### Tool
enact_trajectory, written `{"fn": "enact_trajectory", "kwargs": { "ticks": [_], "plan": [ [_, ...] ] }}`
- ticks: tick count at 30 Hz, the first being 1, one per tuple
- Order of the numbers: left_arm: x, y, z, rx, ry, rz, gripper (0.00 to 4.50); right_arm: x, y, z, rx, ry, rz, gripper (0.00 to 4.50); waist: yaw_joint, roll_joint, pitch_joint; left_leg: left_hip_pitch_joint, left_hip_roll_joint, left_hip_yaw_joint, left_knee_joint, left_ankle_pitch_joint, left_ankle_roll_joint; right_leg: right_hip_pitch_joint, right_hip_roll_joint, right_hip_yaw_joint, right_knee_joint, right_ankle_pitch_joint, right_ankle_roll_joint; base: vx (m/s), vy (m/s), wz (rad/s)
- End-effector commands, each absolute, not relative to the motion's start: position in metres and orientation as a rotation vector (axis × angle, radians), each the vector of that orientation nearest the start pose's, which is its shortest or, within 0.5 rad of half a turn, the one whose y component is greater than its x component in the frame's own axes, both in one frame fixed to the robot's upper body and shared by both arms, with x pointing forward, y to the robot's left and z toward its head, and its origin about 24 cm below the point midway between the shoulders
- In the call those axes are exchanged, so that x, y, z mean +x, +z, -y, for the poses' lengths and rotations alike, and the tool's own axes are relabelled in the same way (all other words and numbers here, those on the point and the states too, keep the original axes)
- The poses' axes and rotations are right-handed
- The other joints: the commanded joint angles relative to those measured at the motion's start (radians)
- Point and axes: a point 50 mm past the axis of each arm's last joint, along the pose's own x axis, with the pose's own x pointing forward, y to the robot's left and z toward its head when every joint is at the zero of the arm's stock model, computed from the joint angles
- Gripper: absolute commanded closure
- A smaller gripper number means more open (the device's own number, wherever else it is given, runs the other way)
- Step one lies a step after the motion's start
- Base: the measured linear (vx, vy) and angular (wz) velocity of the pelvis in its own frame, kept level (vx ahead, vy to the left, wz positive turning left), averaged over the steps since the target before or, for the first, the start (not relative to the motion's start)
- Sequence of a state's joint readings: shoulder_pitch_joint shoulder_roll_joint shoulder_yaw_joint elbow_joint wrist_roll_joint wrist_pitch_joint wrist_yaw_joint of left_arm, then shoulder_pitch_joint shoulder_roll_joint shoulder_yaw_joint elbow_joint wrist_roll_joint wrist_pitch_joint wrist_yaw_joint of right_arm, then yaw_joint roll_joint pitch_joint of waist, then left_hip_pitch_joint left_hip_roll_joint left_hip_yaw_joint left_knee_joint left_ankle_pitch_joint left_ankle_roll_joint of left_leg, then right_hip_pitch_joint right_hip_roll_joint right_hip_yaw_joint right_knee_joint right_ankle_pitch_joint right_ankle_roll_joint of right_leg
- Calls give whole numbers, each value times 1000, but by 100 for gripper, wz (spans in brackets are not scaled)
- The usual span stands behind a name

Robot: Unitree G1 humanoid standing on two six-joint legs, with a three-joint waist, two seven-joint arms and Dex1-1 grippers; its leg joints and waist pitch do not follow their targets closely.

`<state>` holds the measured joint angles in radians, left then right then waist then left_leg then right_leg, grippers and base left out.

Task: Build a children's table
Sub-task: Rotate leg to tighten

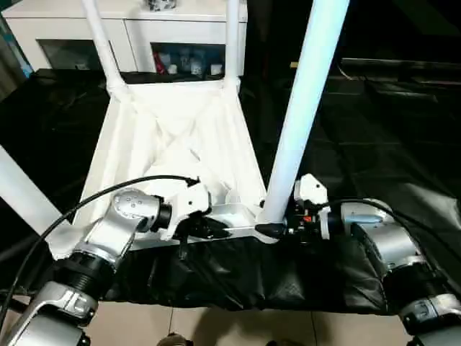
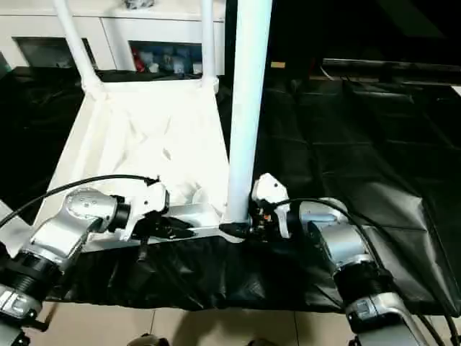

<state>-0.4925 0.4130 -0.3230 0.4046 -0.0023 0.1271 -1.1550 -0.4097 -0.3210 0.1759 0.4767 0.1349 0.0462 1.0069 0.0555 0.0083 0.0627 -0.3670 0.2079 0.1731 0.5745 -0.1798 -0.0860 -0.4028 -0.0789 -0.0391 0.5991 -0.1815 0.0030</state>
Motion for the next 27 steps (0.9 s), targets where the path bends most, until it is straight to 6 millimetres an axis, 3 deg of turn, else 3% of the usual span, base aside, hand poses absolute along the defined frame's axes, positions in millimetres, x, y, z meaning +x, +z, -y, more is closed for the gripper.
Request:
{"fn": "enact_trajectory", "kwargs": {
  "ticks": [1, 3, 6, 9, 11, 13, 15, 17, 18, 20, 22, 23, 25, 27],
  "plan": [
    [295, 41, -105, 424, -1282, -410, 450, 292, 22, 118, -148, 978, -290, 194, -8, -8, -34, 7, 16, 0, -82, -317, 13, 31, -46, 31, -88, -396, -177, 0, 0, 0],
    [291, 41, -83, 389, -1272, -386, 450, 286, 14, 99, -79, 855, -290, 194, -10, -7, -31, 14, 16, -3, -89, -352, -2, 23, -48, 33, -100, -485, -138, 0, 0, 0],
    [286, 41, -62, 370, -1283, -371, 450, 287, 12, 77, -15, 714, -272, 195, -21, -4, -27, 14, 15, -6, -93, -389, -16, 14, -46, 33, -109, -538, -107, 0, 0, 0],
    [284, 40, -53, 377, -1281, -369, 450, 290, 16, 60, 50, 650, -268, 195, -32, 0, -25, 15, 10, -13, -96, -433, -19, 8, -46, 29, -121, -600, -70, 0, 0, 0],
    [284, 39, -50, 382, -1282, -371, 450, 291, 21, 48, 52, 658, -246, 195, -33, 5, -25, 16, 10, -13, -98, -436, -19, 7, -46, 30, -123, -591, -64, 0, 0, 0],
    [284, 40, -49, 381, -1287, -377, 450, 291, 29, 39, 49, 691, -218, 141, -33, 7, -27, 11, 11, -13, -104, -416, -14, 14, -43, 29, -121, -523, -71, 0, 0, 0],
    [285, 41, -57, 391, -1304, -389, 450, 293, 32, 52, 58, 729, -212, 127, -32, 9, -23, 13, 12, -10, -104, -423, -13, 10, -40, 31, -118, -481, -87, 0, 0, 0],
    [286, 41, -61, 398, -1310, -390, 450, 293, 32, 59, 41, 750, -213, 115, -32, 7, -26, 10, 13, -10, -104, -422, -9, 16, -41, 31, -115, -461, -93, 0, 0, 0],
    [285, 42, -69, 396, -1330, -394, 450, 293, 30, 77, -20, 790, -223, 99, -31, 7, -26, 9, 14, -9, -103, -409, -6, 17, -42, 32, -115, -445, -97, 0, 0, 0],
    [285, 43, -72, 393, -1338, -397, 450, 293, 30, 85, -46, 806, -229, 99, -28, 7, -30, 7, 16, -3, -98, -356, 8, 21, -41, 36, -107, -354, -123, 26, -3, 2],
    [284, 45, -80, 395, -1367, -391, 450, 294, 30, 106, -96, 861, -244, 99, -24, 7, -36, 4, 15, 2, -90, -274, 29, 33, -38, 34, -91, -210, -175, 58, -8, 4],
    [284, 45, -83, 394, -1372, -398, 450, 294, 30, 112, -110, 880, -248, 99, -23, 9, -37, 6, 15, 4, -87, -251, 37, 32, -38, 34, -88, -174, -188, 73, -5, 5],
    [282, 45, -94, 405, -1413, -415, 450, 293, 35, 130, -145, 973, -265, 99, -18, 10, -43, 2, 13, 7, -73, -128, 80, 45, -34, 31, -65, 29, -247, 71, -1, 3],
    [281, 46, -98, 407, -1430, -424, 450, 293, 37, 136, -157, 1025, -274, 99, -17, 12, -45, -2, 10, 8, -67, -71, 115, 51, -35, 28, -54, 121, -272, 53, 11, -1]
  ]
}}
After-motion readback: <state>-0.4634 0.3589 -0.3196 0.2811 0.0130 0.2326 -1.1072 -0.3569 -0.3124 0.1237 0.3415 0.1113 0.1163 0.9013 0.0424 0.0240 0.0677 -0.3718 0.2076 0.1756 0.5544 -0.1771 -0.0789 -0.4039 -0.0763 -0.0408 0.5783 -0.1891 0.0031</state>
